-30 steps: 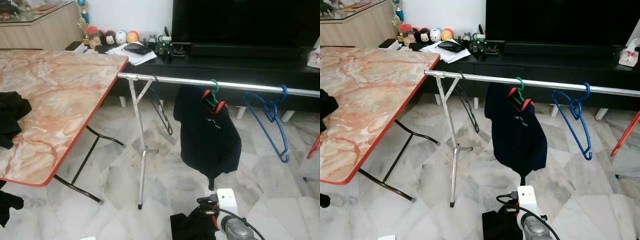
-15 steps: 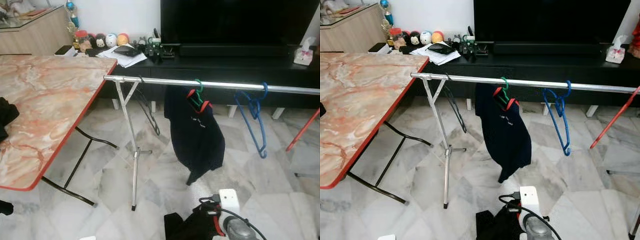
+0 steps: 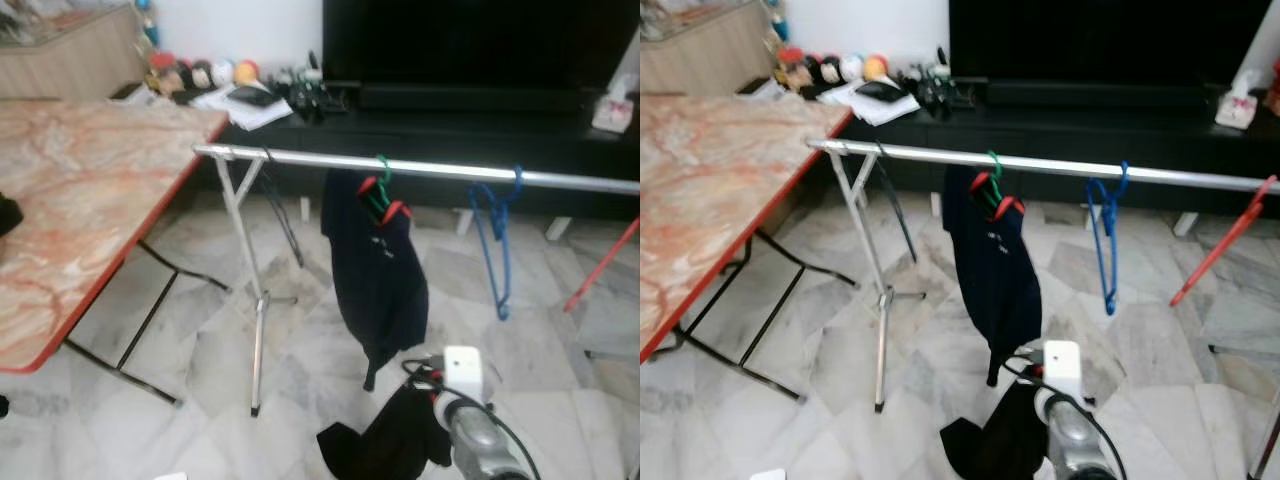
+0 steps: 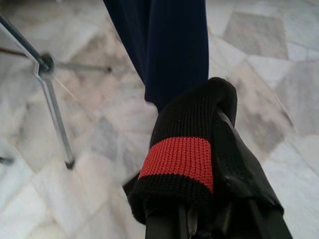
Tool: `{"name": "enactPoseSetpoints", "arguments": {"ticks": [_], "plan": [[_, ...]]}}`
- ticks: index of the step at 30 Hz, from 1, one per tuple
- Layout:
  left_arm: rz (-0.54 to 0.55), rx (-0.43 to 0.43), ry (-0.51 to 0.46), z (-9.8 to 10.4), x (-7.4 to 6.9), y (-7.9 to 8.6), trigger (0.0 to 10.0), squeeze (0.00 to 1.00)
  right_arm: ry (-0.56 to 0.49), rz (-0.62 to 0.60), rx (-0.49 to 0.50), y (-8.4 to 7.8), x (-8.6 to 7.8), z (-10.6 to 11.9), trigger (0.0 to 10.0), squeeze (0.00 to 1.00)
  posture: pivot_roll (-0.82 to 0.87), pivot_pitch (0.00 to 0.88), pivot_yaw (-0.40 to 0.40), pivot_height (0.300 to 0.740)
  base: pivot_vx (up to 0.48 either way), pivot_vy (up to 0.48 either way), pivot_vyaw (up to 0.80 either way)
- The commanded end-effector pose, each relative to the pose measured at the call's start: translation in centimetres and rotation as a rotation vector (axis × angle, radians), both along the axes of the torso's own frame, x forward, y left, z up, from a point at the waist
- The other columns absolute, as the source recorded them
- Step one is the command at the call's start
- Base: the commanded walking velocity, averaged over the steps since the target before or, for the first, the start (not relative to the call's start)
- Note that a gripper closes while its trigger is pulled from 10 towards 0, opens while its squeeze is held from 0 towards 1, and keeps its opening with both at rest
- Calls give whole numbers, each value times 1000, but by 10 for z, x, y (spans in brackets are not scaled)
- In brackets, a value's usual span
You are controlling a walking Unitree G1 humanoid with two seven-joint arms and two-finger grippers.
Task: Hang hanger
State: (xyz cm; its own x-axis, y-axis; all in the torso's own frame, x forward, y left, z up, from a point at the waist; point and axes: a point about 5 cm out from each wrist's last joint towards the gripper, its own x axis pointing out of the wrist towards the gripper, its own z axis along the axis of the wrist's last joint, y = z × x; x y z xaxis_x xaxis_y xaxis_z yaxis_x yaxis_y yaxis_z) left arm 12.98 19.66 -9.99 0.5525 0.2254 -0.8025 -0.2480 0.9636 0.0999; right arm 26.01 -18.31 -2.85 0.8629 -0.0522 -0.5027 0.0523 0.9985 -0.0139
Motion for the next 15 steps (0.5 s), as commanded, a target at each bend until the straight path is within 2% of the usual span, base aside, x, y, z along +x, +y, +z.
{"name": "enactPoseSetpoints", "arguments": {"ticks": [1,8,13,15], "plan": [[-5,2,12,-1,-4,-1,10000,0,-27,-19,0,-6,-1,2,10000,0,-155,0,41,740,0,-285,0],[-5,2,13,-2,-5,-1,10000,0,-44,-57,16,-9,-5,0,10000,0,-165,0,37,740,0,-289,0],[-9,-1,14,-2,-6,-1,10000,0,-52,-64,26,-10,-3,2,10000,0,-169,0,34,740,0,-302,-775],[-11,-2,15,-2,-7,-2,10000,0,-63,-63,31,-8,-1,4,10000,0,-171,0,31,740,0,-306,0]]}}
